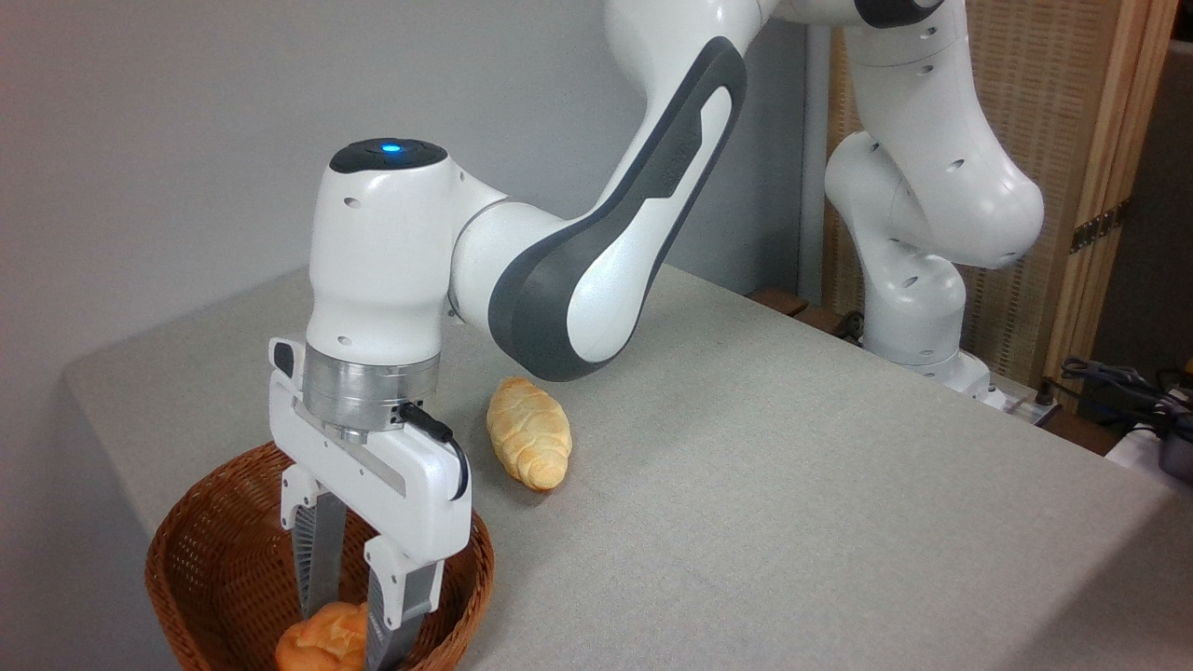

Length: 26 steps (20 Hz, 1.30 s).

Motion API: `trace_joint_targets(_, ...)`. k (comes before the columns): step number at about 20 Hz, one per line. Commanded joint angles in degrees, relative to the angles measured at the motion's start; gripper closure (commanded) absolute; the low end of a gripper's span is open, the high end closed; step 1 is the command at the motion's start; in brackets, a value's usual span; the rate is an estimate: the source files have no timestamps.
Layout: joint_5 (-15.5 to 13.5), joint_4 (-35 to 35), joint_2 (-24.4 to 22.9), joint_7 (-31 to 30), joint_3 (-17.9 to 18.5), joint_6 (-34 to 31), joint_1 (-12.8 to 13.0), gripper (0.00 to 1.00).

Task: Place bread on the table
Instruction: 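Close the gripper on the orange roll and lift it from the basket, then carry the orange roll out of the basket and lower it onto the table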

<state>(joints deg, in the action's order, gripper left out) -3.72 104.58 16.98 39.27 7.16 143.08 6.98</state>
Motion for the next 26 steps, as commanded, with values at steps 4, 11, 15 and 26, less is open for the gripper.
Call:
trace_joint_targets(4, 0.6, -1.0, -0.2, 0.6, 0.2, 0.6, 0.4, 0.51)
trace_joint_targets(11, 0.6, -0.5, -5.5, 0.6, -0.3, -4.6, 0.7, 0.51)
trace_joint_targets(15, 0.6, -0.4, -10.1, 0.7, -1.0, -13.7, 0.8, 0.5)
trace_joint_targets(26, 0.1, 7.0, -23.1, 1.2, -2.4, -39.1, 1.0, 0.34)
